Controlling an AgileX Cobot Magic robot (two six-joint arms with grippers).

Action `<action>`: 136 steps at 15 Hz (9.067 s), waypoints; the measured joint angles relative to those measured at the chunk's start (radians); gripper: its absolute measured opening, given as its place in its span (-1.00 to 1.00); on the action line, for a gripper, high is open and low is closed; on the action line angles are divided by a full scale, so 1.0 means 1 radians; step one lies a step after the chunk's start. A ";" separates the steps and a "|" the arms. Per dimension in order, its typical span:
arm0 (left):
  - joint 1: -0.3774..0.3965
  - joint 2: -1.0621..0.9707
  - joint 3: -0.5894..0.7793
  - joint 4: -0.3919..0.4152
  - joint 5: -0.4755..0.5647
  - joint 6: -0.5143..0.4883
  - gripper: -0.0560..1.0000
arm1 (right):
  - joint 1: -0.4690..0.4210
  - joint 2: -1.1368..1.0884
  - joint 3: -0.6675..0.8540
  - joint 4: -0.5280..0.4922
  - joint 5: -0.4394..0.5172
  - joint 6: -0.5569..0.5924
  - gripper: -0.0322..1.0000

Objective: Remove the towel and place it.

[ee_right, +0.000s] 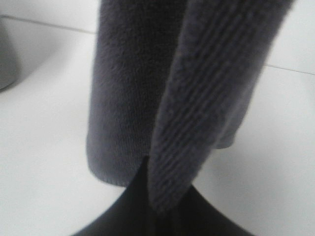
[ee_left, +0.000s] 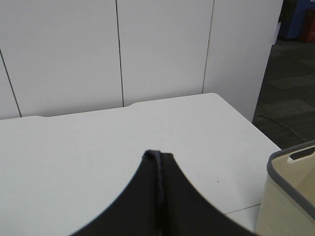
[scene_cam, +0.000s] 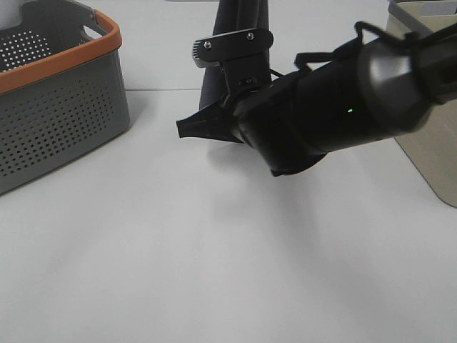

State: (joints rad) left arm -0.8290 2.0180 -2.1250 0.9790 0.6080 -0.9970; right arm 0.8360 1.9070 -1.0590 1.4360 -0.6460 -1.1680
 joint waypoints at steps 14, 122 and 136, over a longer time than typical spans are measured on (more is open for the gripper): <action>0.288 -0.152 0.127 -0.583 0.157 0.286 -0.89 | -0.479 -0.388 -0.288 -1.339 1.596 0.453 -0.90; 0.869 -2.023 1.616 -1.033 0.443 1.009 0.50 | -0.481 -1.911 0.557 -1.436 1.695 1.099 0.54; 0.869 -2.023 1.616 -1.033 0.443 1.012 0.50 | -0.481 -1.911 0.557 -1.436 1.695 1.099 0.54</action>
State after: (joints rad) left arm 0.0400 -0.0050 -0.5090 -0.0540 1.0510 0.0150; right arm 0.3550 -0.0040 -0.5020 0.0000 1.0490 -0.0690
